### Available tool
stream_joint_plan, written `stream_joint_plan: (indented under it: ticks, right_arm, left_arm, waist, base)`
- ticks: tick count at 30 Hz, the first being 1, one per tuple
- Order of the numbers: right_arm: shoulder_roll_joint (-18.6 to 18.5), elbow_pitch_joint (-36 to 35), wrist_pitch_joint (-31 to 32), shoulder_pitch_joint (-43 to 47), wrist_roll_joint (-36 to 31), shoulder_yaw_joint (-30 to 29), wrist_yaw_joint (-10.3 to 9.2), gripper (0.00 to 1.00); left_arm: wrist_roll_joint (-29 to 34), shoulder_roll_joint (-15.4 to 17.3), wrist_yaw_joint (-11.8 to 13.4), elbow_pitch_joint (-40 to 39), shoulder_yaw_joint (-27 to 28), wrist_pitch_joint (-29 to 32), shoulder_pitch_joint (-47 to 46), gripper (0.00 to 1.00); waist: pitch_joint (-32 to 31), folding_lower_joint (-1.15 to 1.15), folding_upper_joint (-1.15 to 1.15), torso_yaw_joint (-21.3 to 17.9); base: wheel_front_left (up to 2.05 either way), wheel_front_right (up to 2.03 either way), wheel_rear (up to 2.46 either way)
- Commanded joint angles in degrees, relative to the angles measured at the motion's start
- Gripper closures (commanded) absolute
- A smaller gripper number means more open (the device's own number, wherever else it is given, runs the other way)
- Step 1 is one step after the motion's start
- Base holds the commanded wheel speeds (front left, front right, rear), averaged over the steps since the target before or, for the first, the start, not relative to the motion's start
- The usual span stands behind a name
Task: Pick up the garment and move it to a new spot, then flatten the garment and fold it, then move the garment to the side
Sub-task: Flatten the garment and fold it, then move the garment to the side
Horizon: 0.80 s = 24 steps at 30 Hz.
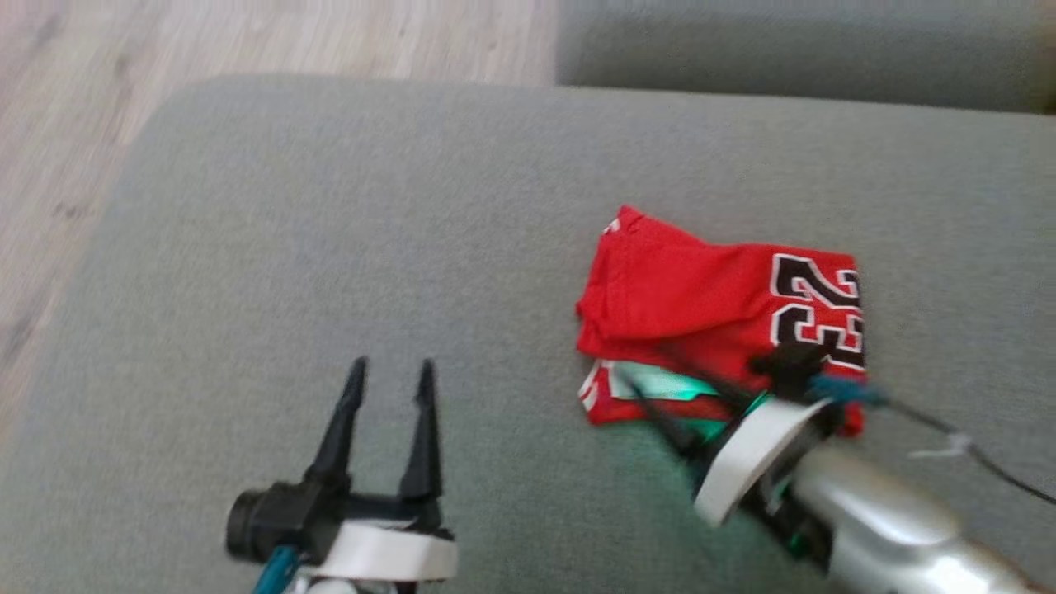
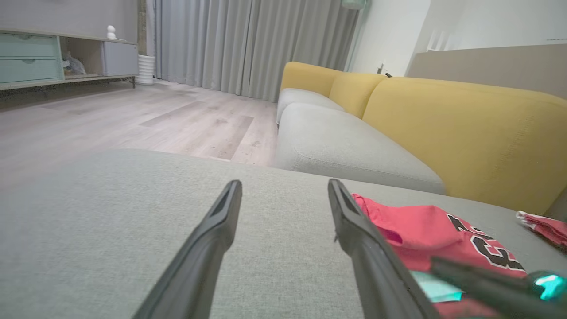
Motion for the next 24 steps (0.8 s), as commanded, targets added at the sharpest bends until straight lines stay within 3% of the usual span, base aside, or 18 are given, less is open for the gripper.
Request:
stream_joint_plan:
  ticks: [1,6,11,17,24]
  right_arm:
    - [0.1,-3.1,-0.8,3.0,-4.8,-7.7,0.39,0.0]
    - [3.2,-13.0,-0.8,18.9,-23.2,-31.9,0.39,0.0]
    - [7.9,-20.3,-0.8,29.8,-35.0,-45.1,0.39,0.0]
    - [11.2,-22.3,-0.8,34.9,-39.6,-50.4,0.39,0.0]
    - [12.5,-22.6,-0.8,36.1,-40.9,-51.3,0.39,0.0]
  left_arm:
    - [0.9,-0.2,0.4,-2.3,3.0,-0.3,0.3,0.0]
    - [3.0,-0.2,1.3,-4.2,7.2,-0.3,4.6,0.0]
    - [5.5,-0.2,1.6,-6.1,10.5,-0.3,7.3,0.0]
    - [7.2,-0.2,1.4,-5.3,12.1,-0.3,9.3,0.0]
    - [9.0,-0.2,0.3,-3.4,12.3,-0.3,10.5,0.0]
  waist:
    - [-2.6,0.01,0.0,-2.2]
    - [-6.6,0.01,0.0,-5.3]
    - [-8.6,0.01,0.0,-7.8]
    - [-9.8,0.01,0.0,-9.4]
    - [-10.3,0.01,0.0,-10.4]
  base:
    - [0.0,0.0,0.0]
    - [0.0,0.0,0.0]
    - [0.0,0.0,0.0]
    - [0.0,0.0,0.0]
    - [0.0,0.0,0.0]
